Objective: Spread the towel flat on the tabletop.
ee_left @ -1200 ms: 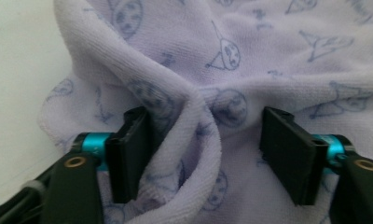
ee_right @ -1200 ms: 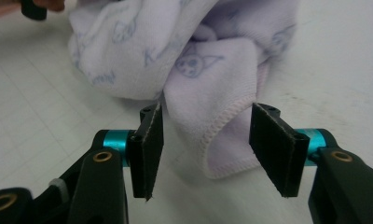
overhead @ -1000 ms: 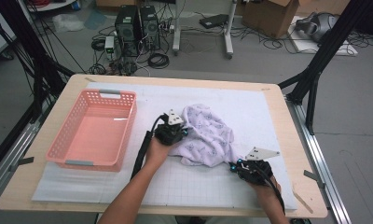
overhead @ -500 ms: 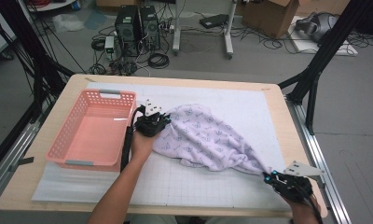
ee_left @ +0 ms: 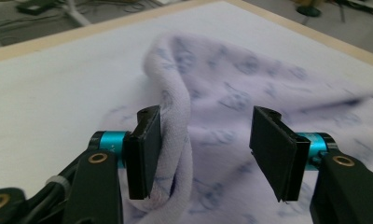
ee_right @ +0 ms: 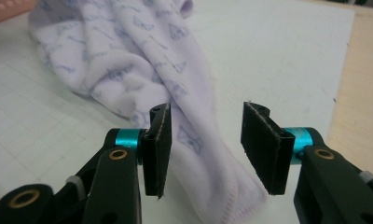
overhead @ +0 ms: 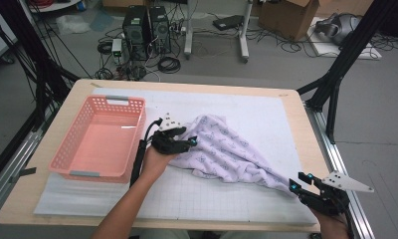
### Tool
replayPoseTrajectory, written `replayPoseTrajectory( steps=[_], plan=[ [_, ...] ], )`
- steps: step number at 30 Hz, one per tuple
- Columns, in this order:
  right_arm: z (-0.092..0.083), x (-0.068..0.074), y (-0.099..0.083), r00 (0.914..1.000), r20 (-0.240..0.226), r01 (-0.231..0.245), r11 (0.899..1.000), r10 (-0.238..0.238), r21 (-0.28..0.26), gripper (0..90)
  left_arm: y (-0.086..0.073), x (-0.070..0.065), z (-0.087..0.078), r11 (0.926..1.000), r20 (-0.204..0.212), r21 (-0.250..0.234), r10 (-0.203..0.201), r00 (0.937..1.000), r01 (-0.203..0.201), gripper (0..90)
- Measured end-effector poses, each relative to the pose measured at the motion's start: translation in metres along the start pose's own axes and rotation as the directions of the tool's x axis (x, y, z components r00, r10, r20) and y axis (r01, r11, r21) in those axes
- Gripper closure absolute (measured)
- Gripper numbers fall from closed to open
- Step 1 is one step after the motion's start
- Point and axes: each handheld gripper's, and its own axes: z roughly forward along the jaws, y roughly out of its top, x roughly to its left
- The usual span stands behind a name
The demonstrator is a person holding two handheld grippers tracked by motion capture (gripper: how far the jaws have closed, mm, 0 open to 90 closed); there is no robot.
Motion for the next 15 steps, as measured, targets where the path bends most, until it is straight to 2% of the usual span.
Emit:
replayPoseTrajectory(
  steps=[1, 4, 9, 13, 15],
  plan=[
    [0.002, 0.003, 0.001, 1.0, -0.008, 0.004, 1.0, -0.004, -0.001, 52.1, -0.003, -0.004, 0.002, 0.9998, 0.015, 0.019, 0.011, 0.9998, -0.011, 47.3],
    [0.013, 0.01, 0.003, 0.9988, -0.04, 0.03, 0.999, -0.029, 0.016, 52.2, -0.013, -0.01, 0.006, 0.9993, 0.031, 0.034, 0.016, 0.9994, -0.017, 47.6],
    [0.046, 0.027, 0.01, 0.988, -0.122, 0.101, 0.993, -0.094, 0.054, 52.0, -0.026, -0.02, 0.024, 0.992, 0.069, 0.116, 0.042, 0.9968, -0.05, 35.2],
    [0.077, 0.04, 0.017, 0.9748, -0.178, 0.151, 0.985, -0.135, 0.085, 51.0, -0.028, -0.028, 0.035, 0.9839, 0.035, 0.15, 0.094, 0.995, -0.098, 34.8],
    [0.093, 0.046, 0.019, 0.9686, -0.202, 0.17, 0.979, -0.146, 0.112, 50.8, -0.029, -0.03, 0.036, 0.9775, 0.011, 0.155, 0.143, 0.9897, -0.143, 44.9]
  ],
)
